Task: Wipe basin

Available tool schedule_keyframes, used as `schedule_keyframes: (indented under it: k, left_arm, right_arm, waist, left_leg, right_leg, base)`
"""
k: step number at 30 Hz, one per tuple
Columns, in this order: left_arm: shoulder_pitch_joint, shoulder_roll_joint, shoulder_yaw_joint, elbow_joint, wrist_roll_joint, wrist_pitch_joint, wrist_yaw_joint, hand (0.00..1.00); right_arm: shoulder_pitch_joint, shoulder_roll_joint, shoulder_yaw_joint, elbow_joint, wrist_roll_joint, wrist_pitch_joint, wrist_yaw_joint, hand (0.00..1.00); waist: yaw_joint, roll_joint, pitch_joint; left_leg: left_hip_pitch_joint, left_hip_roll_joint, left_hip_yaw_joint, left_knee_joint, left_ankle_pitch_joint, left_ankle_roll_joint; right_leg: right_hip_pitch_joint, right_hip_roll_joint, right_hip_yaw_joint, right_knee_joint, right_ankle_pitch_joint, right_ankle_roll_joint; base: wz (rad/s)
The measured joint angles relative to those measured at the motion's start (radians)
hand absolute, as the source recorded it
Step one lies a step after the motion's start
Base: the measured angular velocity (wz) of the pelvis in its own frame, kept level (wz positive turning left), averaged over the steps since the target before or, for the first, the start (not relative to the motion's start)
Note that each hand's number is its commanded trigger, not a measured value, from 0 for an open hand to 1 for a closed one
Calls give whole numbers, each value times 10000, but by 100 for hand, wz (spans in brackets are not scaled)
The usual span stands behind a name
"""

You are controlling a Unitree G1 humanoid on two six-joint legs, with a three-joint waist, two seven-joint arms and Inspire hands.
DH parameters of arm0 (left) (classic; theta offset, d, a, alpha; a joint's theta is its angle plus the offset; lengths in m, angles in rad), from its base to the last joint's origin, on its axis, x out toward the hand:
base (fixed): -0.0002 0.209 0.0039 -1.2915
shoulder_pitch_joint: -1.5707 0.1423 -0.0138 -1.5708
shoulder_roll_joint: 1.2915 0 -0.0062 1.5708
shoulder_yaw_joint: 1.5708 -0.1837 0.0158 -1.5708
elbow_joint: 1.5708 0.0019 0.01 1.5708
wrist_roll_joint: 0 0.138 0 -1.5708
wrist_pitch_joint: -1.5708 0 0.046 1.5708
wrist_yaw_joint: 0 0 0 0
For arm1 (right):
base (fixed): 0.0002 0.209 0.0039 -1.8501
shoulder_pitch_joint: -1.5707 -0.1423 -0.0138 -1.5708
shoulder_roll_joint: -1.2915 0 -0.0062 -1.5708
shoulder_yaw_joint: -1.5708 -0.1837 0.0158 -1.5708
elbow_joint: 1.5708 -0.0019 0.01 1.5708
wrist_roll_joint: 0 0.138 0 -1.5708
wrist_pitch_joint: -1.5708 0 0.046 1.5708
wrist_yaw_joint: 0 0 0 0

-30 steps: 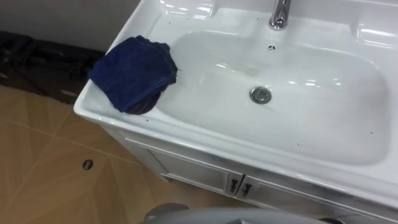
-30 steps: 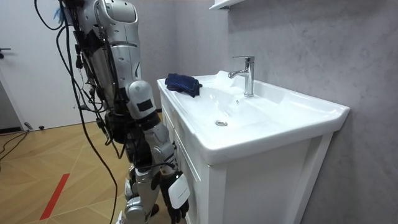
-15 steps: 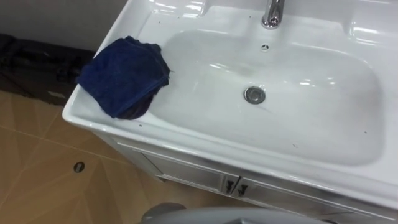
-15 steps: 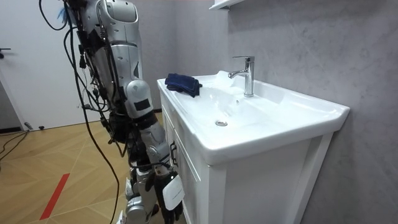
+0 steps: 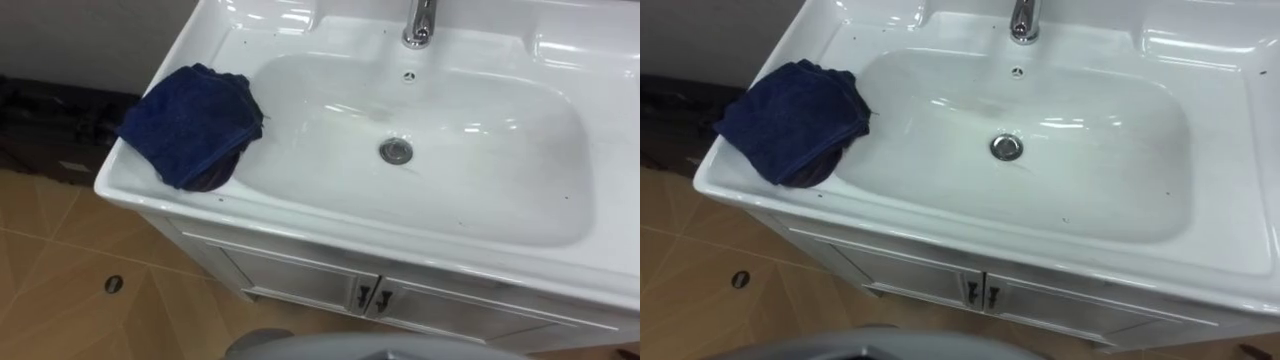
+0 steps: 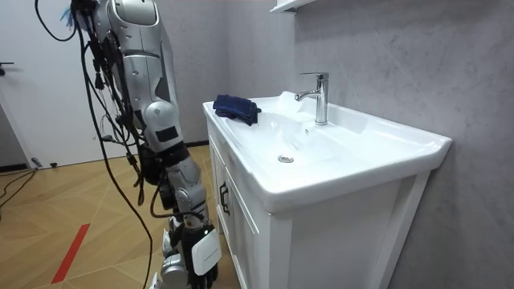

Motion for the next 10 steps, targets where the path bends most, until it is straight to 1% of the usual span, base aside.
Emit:
schedule_keyframes:
  k: [6, 10]
  left_arm:
    - [-34, 0, -15, 1, 290, -1, -42, 0]
    - [-59, -6, -57, -6, 518, -2, -36, 0]
  right_arm:
    - [-8, 12, -1, 13, -79, 3, 35, 0]
    - [-16, 54, -2, 8, -100, 2, 25, 0]
  waist:
    - [-40, -23, -8]
    - [-54, -7, 6]
  left_leg:
    - [2, 1, 10, 12, 0, -1]
    - [7, 11, 18, -1, -5, -2]
  right_leg:
    - [8, 7, -12, 10, 1, -1]
    - [-1, 7, 4, 11, 1, -1]
  base:
    - [0]
    - [0]
